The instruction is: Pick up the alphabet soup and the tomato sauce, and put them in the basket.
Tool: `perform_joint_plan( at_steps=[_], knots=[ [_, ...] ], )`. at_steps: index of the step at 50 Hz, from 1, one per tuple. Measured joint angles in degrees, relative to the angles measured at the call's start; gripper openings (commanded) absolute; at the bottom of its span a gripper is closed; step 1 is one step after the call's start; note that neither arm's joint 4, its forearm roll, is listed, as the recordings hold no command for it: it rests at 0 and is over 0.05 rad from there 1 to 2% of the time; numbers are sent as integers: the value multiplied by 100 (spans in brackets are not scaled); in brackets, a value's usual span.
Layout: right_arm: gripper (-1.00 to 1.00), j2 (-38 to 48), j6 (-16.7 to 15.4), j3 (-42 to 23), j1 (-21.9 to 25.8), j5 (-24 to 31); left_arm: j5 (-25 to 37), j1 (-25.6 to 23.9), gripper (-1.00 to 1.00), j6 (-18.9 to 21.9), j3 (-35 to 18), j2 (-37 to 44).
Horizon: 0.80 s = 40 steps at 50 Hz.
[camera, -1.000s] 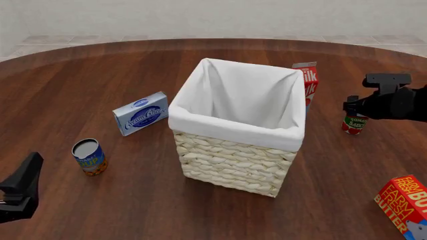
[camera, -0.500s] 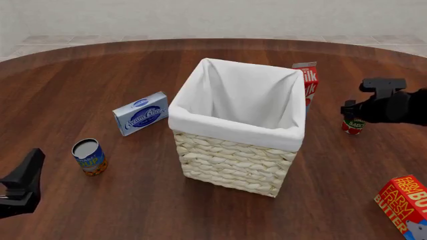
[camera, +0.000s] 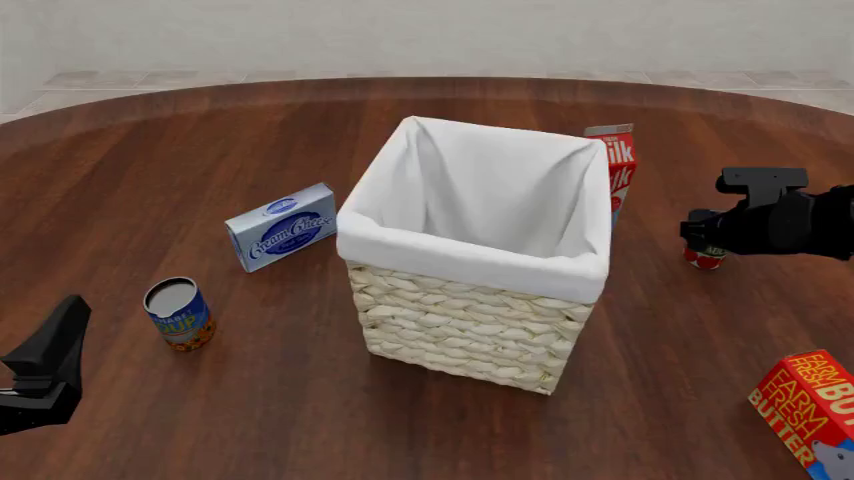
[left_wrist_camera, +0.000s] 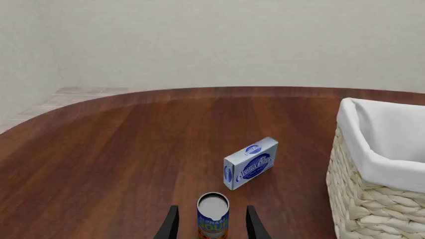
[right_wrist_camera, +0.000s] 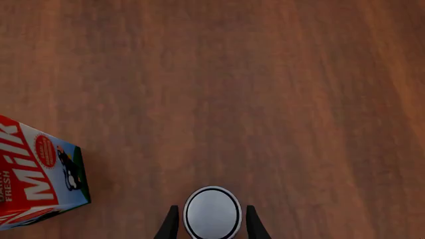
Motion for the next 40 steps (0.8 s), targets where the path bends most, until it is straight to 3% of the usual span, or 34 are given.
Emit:
perform_joint_plan(
  at_steps=[6,7,40],
  knots=[
    [100,26,6,13,-10,-15,-4,0,100,0,0,4],
    [-100,23,12,16,-10,-18,-5,0,100,0,0,5],
    [-100,-340,-25,43,22,17,-8,0,100,-1,0,9]
  ],
)
